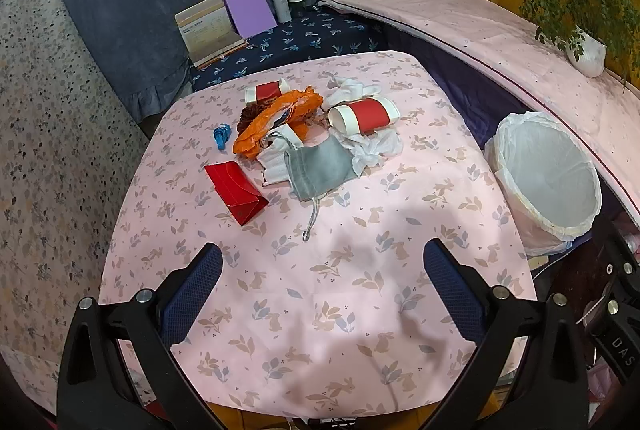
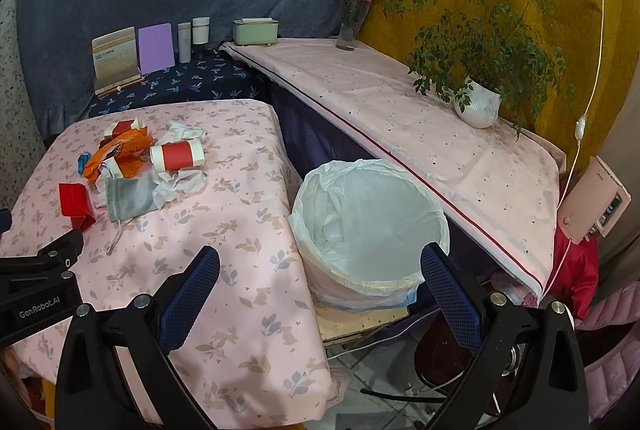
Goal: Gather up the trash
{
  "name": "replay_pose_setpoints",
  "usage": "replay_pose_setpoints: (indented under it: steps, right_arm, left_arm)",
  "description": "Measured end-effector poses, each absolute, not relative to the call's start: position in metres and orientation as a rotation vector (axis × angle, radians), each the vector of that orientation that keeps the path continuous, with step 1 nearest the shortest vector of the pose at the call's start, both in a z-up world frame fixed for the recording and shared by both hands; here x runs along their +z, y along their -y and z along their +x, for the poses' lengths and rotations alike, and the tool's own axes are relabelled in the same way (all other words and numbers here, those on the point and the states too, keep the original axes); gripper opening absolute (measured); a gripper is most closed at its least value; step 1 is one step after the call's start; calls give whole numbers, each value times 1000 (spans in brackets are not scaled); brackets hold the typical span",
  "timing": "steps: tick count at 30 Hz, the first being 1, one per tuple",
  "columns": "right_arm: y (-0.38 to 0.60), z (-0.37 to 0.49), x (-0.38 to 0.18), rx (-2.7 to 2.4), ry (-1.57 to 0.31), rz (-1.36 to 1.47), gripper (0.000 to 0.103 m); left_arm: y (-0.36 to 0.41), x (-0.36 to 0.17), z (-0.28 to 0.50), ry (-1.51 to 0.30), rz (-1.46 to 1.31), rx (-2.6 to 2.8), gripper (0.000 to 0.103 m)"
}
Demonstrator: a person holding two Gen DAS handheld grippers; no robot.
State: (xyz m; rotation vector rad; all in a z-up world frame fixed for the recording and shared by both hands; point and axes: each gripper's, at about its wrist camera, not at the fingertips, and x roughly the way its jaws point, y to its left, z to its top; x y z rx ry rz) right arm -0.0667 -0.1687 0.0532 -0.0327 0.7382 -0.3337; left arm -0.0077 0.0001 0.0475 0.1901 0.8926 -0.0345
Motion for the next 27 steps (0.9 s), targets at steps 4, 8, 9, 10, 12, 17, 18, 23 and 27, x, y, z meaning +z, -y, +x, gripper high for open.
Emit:
replay_pose_setpoints:
  steps: [4, 8, 9, 10, 12, 17, 18, 23, 27]
  right_arm:
    - [169, -66, 54, -335, -736, -32, 96]
    - [169, -66, 54, -336, -736, -35, 96]
    - [169, -66, 54, -336, -736, -35, 96]
    - [169, -66, 54, -336, -736, -34, 96]
    - [169, -66, 54, -335, -736, -33, 96]
    - [168, -66, 54, -337, -736, -35, 96]
    - [168, -66, 54, -336, -736, -34, 96]
    - [168, -66, 54, -335, -736, -35, 96]
    - [168, -65, 54, -335, -736, -38, 96]
  left_arm:
    - [-2, 46, -7, -889, 191, -35, 96]
    - [-3, 46, -8, -888, 189, -35, 96]
    - [-2, 46, -8, -887, 189, -35, 96]
    - [-2, 46, -8, -888, 190, -36, 96]
    - [-2, 46, -7, -889, 190, -38, 96]
    - [-1, 47, -6, -887, 188, -41, 96]
    - [-1, 47, -6, -888, 188, -40, 96]
    - [-1, 47, -6, -888, 188, -39, 96]
    - [0, 48, -5, -886, 187, -39, 96]
